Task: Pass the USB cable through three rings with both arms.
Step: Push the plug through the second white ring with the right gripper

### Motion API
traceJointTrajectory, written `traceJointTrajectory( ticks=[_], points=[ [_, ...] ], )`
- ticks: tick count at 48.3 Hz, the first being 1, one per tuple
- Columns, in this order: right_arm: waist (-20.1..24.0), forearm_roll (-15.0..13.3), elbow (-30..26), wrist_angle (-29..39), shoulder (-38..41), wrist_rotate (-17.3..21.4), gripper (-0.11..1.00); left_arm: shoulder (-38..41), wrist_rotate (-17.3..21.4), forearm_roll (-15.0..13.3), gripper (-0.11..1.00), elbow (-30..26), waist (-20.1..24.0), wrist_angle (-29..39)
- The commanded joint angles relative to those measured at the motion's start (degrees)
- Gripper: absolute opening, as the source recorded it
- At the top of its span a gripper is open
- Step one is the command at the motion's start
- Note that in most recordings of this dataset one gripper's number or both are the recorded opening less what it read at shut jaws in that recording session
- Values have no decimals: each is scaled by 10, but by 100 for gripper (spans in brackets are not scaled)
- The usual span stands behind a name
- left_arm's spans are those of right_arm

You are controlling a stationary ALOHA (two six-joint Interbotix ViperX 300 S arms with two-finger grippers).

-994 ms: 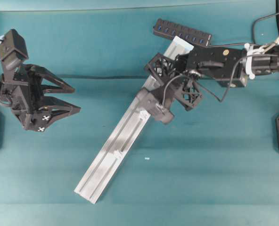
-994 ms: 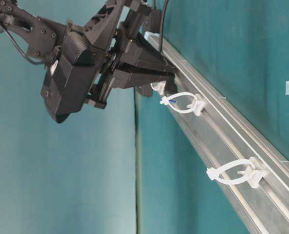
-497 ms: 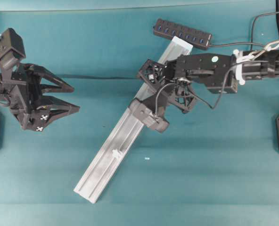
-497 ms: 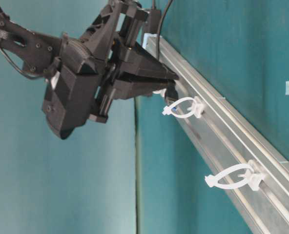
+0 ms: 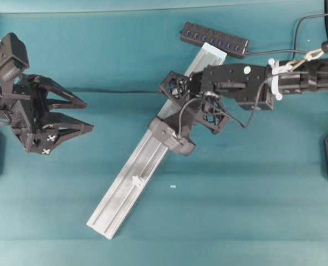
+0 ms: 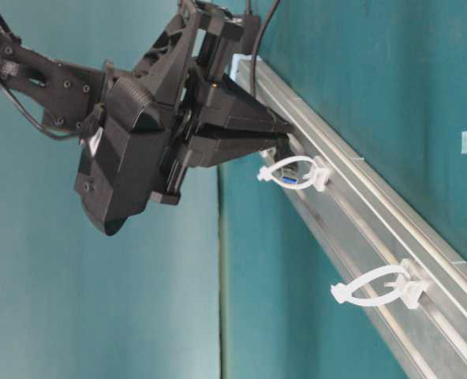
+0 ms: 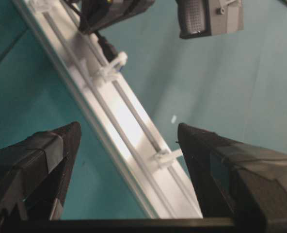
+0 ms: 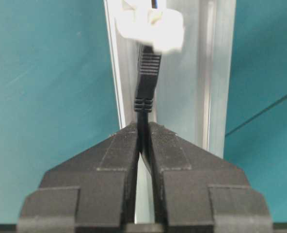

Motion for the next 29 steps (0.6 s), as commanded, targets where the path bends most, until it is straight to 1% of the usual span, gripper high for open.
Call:
traceJointTrajectory(
  ticks=[1,12,19,29],
  points=[
    [1,-5,-1,9,14,3,8,-9,1,2,88,-6,-3,-3],
    [28,-5,-20,10,22,4,8,-9,1,2,88,-6,-4,-3],
    [41,0,-37,14,29,6,8,-9,1,2,88,-6,-4,-4],
    [60,1,-61,24,34,53,8,-8,1,2,88,-6,-5,-2]
  ],
)
